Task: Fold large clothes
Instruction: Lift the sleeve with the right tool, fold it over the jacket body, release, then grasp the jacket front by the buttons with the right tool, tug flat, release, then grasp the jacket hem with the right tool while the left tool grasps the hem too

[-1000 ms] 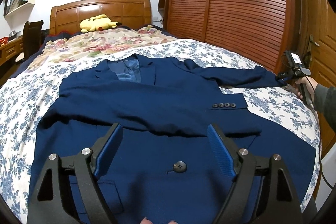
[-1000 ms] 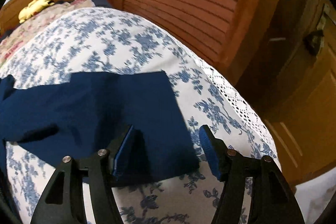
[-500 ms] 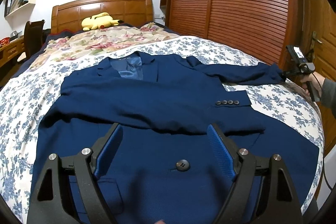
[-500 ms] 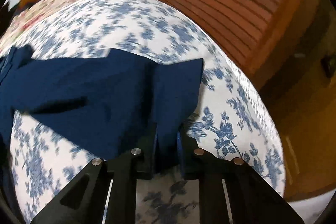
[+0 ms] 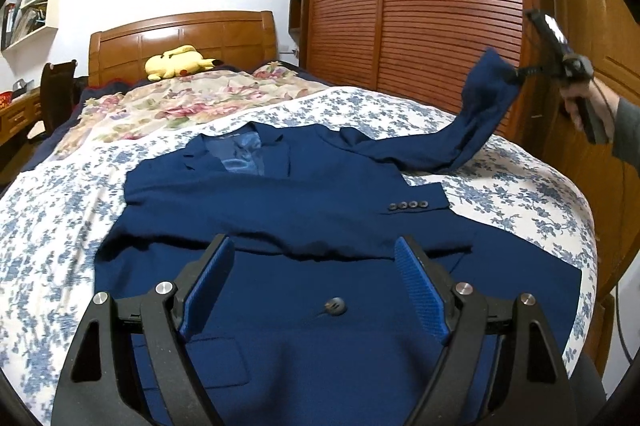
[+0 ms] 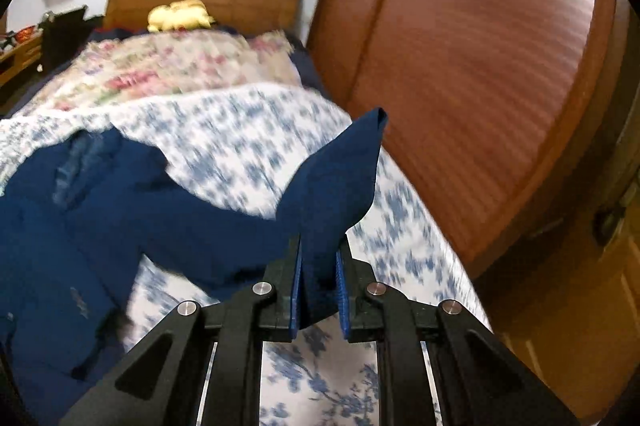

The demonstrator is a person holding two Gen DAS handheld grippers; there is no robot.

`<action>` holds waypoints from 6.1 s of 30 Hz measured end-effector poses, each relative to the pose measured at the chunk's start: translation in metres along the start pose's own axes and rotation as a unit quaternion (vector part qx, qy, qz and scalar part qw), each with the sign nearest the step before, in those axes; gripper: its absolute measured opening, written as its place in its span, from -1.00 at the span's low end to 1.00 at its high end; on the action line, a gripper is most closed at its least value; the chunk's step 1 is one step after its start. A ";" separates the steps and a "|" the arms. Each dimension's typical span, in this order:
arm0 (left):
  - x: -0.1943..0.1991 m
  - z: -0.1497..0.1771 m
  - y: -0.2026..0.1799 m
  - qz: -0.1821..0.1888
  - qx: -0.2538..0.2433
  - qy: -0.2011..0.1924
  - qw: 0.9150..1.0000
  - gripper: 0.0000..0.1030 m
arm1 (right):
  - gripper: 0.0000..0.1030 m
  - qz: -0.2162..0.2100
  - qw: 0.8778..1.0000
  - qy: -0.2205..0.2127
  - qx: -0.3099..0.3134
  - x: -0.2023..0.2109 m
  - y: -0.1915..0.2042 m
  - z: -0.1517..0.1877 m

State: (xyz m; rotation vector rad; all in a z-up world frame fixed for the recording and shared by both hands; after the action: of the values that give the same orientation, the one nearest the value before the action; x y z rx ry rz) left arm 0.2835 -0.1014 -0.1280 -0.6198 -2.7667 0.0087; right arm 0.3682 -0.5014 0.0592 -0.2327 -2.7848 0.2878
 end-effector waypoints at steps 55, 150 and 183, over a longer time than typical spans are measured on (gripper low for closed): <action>0.097 0.007 0.129 -0.095 0.047 -0.031 0.994 0.61 | 0.09 -0.325 0.941 -0.001 0.091 0.131 0.235 -0.010; 0.108 0.043 0.155 -0.124 0.037 0.019 0.991 0.61 | -0.05 -0.293 0.954 0.065 0.013 0.074 0.314 0.157; 0.173 0.129 0.109 -0.134 0.078 0.134 0.979 0.00 | 0.13 -0.218 0.970 0.109 -0.023 0.107 0.131 0.226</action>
State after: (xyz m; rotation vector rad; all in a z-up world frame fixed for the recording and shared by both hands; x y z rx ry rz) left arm 0.1416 0.0780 -0.2081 -0.1884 -2.5334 0.0762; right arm 0.2081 -0.3922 -0.1464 0.3173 -2.5382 0.0810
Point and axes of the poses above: each gripper's, at about its wrist camera, not at the fingertips, and x roughly against the way its jaws point, y to its left, z to its underside, the point moved 9 cm from there along -x, roughly the way its jaws point, and after that the axes turned 11 degrees about -y, right-handed, at the moved point
